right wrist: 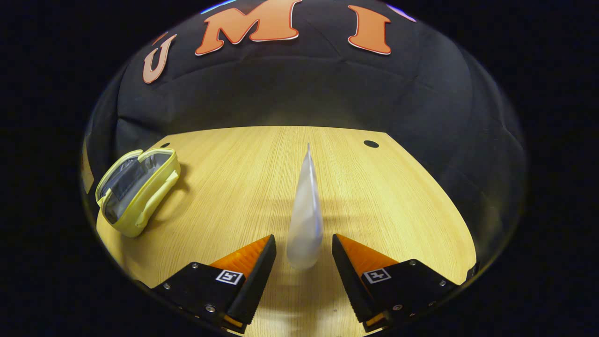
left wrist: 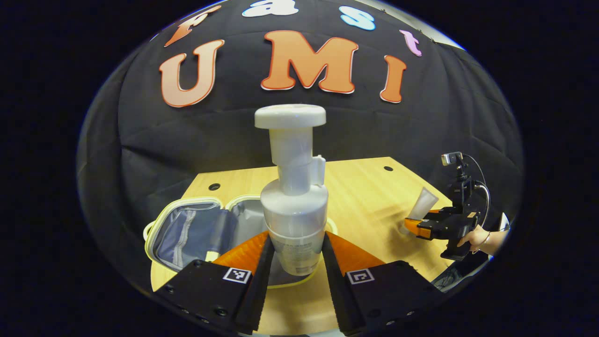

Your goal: First open the suitcase, pack the skin care products into it, and then close the suitcase.

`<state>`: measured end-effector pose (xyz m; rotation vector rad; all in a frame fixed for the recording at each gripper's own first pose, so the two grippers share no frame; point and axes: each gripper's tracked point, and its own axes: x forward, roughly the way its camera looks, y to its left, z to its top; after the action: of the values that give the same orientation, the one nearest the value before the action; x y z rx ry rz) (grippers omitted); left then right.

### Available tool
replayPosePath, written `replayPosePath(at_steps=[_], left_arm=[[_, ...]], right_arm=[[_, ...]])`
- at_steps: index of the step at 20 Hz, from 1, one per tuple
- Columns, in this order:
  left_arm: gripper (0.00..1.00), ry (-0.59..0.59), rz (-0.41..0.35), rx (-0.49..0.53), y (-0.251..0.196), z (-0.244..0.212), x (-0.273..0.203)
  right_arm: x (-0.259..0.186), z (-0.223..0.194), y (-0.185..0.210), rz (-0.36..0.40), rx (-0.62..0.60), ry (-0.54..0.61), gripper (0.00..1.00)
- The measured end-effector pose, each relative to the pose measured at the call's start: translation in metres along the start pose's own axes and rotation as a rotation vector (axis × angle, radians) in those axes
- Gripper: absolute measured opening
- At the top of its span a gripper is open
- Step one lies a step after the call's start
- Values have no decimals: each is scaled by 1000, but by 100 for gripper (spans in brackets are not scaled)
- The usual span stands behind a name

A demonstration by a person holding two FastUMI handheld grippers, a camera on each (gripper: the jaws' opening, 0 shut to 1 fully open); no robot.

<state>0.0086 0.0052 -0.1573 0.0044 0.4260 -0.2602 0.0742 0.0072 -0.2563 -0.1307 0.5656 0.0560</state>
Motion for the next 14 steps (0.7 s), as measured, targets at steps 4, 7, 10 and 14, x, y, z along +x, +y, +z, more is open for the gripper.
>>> replayPosePath(at_steps=[4,7,10,14], left_arm=[[59,8,10,-34,18,-1,1],[59,21,0,-51,31,0,2],[59,59,-32,-6,52,6,2],[60,187,-112,47,87,15,5]], right_arm=[[8,-5,1,-3,12,22,54],[1,-6,0,-13,50,69,42],[-19,9,16,20,96,83,40],[-45,31,49,53,154,92,40]])
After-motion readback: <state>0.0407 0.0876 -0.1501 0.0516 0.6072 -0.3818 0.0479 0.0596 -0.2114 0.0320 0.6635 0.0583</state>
